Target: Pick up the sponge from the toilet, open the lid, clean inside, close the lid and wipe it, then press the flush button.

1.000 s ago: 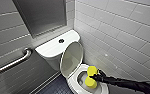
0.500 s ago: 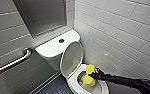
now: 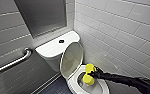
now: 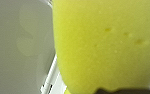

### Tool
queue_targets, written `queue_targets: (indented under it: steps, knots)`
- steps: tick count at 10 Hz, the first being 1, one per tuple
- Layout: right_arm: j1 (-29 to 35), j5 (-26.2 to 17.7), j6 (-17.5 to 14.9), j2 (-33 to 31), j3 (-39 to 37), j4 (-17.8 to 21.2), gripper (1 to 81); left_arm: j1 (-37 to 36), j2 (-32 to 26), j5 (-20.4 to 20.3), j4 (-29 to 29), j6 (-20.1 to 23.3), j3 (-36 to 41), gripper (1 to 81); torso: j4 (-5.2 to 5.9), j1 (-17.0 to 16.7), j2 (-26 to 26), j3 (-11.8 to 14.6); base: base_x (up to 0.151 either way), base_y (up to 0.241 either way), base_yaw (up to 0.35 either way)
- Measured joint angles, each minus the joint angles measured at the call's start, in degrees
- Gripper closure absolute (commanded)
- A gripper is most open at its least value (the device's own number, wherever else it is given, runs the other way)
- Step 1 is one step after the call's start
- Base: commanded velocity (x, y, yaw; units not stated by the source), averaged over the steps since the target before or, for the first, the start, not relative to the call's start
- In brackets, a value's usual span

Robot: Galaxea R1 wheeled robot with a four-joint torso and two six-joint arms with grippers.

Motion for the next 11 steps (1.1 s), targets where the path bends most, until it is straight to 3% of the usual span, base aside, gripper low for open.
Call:
queue_targets:
  steps: [3,8,11]
  knots:
    - [1.1,-0.1,1.0,4.2,-4.5,0.0,81.1,0.1,0.0,0.0,-0.1,0.0,0.0,1.0,0.0,0.0,0.0,0.0,0.0,0.0,0.0]
    - [1.7,-1.3,6.5,10.2,-15.9,0.9,81.1,0.7,0.0,-0.3,-0.3,0.0,0.0,1.0,0.0,0.0,0.0,0.0,0.0,0.0,0.0]
    - [0.8,-1.4,6.9,10.0,-17.4,1.1,81.1,1.2,-1.0,-4.6,-0.8,0.0,0.0,1.0,0.0,0.0,0.0,0.0,0.0,0.0,0.0]
